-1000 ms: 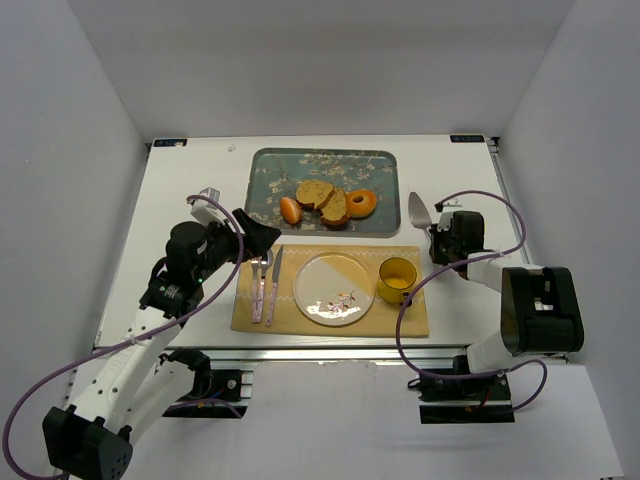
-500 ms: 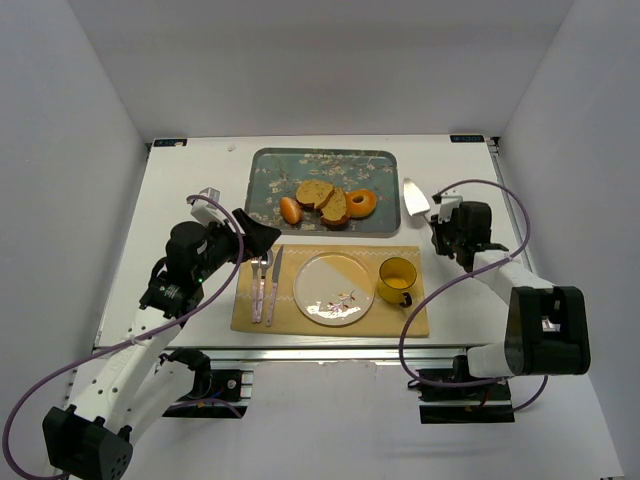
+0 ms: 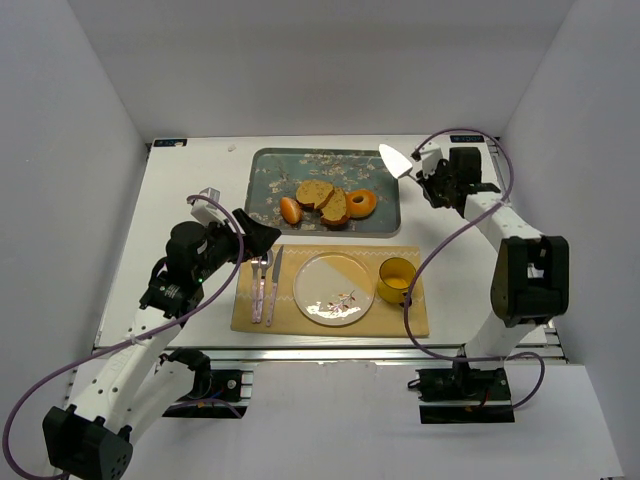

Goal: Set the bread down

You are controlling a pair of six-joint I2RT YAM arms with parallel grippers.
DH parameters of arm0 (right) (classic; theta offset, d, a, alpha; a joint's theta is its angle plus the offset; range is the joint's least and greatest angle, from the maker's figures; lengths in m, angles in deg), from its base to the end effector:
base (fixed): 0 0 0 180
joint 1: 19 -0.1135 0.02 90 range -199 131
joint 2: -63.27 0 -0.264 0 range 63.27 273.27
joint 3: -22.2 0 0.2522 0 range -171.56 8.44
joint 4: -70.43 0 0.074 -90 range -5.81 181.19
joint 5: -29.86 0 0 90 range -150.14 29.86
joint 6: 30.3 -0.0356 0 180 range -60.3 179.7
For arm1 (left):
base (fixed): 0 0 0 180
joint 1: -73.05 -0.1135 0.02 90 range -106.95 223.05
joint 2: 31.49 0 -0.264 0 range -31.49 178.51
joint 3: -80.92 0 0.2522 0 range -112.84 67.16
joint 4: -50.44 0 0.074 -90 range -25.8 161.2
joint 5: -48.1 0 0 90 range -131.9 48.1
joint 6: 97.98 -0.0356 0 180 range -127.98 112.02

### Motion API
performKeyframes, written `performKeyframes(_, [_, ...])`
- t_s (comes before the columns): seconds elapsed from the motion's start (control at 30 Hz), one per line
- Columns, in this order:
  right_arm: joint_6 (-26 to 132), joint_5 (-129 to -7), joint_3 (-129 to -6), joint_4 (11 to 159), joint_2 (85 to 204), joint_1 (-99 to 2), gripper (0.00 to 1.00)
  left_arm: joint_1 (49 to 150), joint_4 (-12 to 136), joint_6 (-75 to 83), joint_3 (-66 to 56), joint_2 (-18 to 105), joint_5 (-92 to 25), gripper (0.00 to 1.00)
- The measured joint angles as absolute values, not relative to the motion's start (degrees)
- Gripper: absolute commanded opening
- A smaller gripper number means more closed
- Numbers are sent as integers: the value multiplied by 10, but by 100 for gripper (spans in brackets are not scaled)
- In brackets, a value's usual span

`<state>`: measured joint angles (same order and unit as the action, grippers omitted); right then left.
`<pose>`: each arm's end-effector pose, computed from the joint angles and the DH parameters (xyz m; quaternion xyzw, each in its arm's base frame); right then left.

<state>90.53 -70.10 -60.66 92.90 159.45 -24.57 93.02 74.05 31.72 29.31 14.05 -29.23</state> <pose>0.3799 0.0432 0.2541 -0.3146 0.8301 -0.0238 0.4598 0.1755 -0.0721 0.2958 -0.0731 0.8010 -0.3695 0.4653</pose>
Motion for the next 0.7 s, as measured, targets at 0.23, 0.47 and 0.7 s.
performKeyframes(0.23, [932, -675, -671, 1006, 1664, -275, 0, 930, 741, 317, 293, 135, -293, 98])
performKeyframes(0.47, [952, -651, -745, 1074, 1721, -297, 0, 930, 741, 317, 293, 131, -295, 98])
performKeyframes(0.7, [977, -621, -760, 1102, 1744, -297, 0, 930, 741, 317, 293, 130, -297, 98])
